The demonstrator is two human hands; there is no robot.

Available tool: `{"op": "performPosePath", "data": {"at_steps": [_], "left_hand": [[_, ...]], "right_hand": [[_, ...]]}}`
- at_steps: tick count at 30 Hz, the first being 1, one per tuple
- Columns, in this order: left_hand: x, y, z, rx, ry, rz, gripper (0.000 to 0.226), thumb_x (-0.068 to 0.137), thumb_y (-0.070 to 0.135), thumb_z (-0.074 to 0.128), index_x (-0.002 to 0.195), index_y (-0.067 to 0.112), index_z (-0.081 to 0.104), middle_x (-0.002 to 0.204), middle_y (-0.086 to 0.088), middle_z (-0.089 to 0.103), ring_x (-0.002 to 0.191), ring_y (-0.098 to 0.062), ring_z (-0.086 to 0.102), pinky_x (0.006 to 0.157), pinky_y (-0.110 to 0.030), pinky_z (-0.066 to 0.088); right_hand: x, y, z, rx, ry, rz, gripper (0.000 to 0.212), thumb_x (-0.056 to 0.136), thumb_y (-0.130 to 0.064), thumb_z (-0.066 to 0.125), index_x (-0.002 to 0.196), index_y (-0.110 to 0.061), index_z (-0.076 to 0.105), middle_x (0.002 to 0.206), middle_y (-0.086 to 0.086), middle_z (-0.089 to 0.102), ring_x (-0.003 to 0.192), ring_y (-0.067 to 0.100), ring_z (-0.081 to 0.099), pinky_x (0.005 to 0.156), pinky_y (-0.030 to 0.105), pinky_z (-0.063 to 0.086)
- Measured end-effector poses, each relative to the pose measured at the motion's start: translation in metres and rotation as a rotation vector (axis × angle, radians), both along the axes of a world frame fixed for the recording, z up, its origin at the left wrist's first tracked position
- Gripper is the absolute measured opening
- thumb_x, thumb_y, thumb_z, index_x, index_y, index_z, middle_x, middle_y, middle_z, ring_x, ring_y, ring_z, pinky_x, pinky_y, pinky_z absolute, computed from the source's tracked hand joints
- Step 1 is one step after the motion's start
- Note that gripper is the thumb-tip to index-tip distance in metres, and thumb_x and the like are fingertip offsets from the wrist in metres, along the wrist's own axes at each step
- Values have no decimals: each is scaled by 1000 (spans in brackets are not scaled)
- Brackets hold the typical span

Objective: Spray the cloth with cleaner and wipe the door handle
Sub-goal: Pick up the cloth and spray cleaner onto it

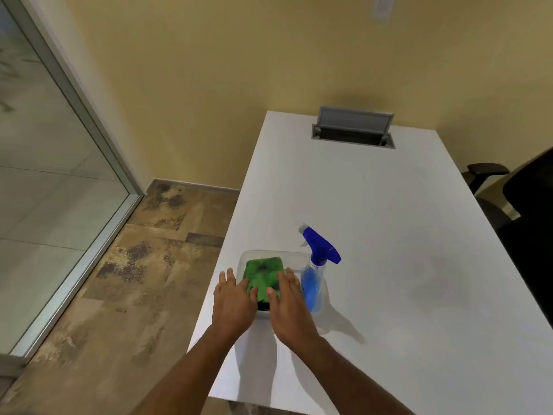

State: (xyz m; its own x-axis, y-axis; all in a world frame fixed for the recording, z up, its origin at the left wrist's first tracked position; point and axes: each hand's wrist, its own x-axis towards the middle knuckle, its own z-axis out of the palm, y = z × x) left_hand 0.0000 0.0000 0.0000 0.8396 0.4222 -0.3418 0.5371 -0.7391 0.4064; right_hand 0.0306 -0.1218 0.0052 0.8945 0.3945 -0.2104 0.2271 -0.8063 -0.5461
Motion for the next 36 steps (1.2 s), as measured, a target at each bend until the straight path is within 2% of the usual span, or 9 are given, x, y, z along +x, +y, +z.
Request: {"op": "performPosePath", "data": {"at_steps": [3, 9, 16, 21, 25, 29, 32, 34, 36], "left_hand": [[7, 3, -13, 12, 25, 28, 47, 109, 38, 38, 150, 20, 50, 172, -21, 14, 161, -37, 6, 129, -48, 12], [11, 8, -34, 25, 11, 47, 42, 108, 35, 39, 145, 22, 56, 171, -21, 16, 160, -39, 9, 129, -49, 16], [9, 10, -41, -9, -29, 52, 41, 108, 32, 40, 143, 20, 57, 171, -20, 16, 161, -37, 6, 129, -49, 15], [5, 12, -32, -44, -11, 9, 45, 108, 38, 39, 149, 24, 50, 174, -17, 4, 161, -35, -7, 130, -49, 5], [-8, 11, -24, -177, -208, 18, 53, 105, 46, 36, 155, 29, 38, 174, -4, 2, 161, -22, -10, 131, -48, 3], [-21, 9, 1, -388, -393, 54, 52, 96, 57, 28, 148, 54, 19, 161, 33, 4, 154, 3, -1, 132, -44, 8], [-31, 7, 31, -466, -429, 30, 65, 90, 64, 39, 150, 52, 15, 163, 29, 14, 153, 3, 15, 129, -34, 17], [-35, 8, 49, -539, -477, 38, 81, 85, 60, 60, 156, 48, 21, 162, 23, 32, 147, -2, 39, 123, -36, 38], [-35, 13, 66, -578, -525, 63, 94, 80, 52, 76, 158, 47, 23, 152, 17, 49, 129, -14, 62, 105, -41, 57]], "right_hand": [[13, 8, -8, -4, 79, -93, 55, 108, -35, 33, 158, -16, 20, 167, 3, 22, 153, 21, 24, 121, 29, 25], [34, 22, -12, -22, 236, -193, 45, 106, -24, 47, 145, -8, 36, 144, 15, 50, 135, 29, 48, 117, 39, 34], [37, 38, -24, -60, 217, -308, 70, 97, -26, 62, 154, -17, 23, 144, 9, 52, 134, 25, 52, 112, 35, 43], [37, 44, -15, -2, 180, -261, 36, 98, -34, 60, 128, -15, 53, 120, 6, 65, 106, 15, 63, 101, 27, 52], [35, 49, 4, 84, 89, -275, 32, 99, -41, 57, 118, -16, 60, 111, 2, 66, 88, 9, 58, 84, 19, 51], [31, 56, 34, 204, 45, -299, 27, 98, -40, 59, 114, -19, 61, 103, -2, 62, 84, 9, 58, 71, 10, 41], [26, 62, 63, 377, 36, -393, 13, 96, -34, 62, 103, -23, 58, 97, -4, 61, 79, 9, 62, 67, 11, 44], [22, 66, 83, 478, 44, -438, 11, 95, -30, 63, 91, -28, 53, 94, -3, 62, 75, 8, 61, 63, 13, 44], [18, 72, 104, 567, 52, -446, 14, 92, -27, 64, 85, -28, 52, 90, -2, 64, 75, 10, 63, 61, 15, 46]]}}
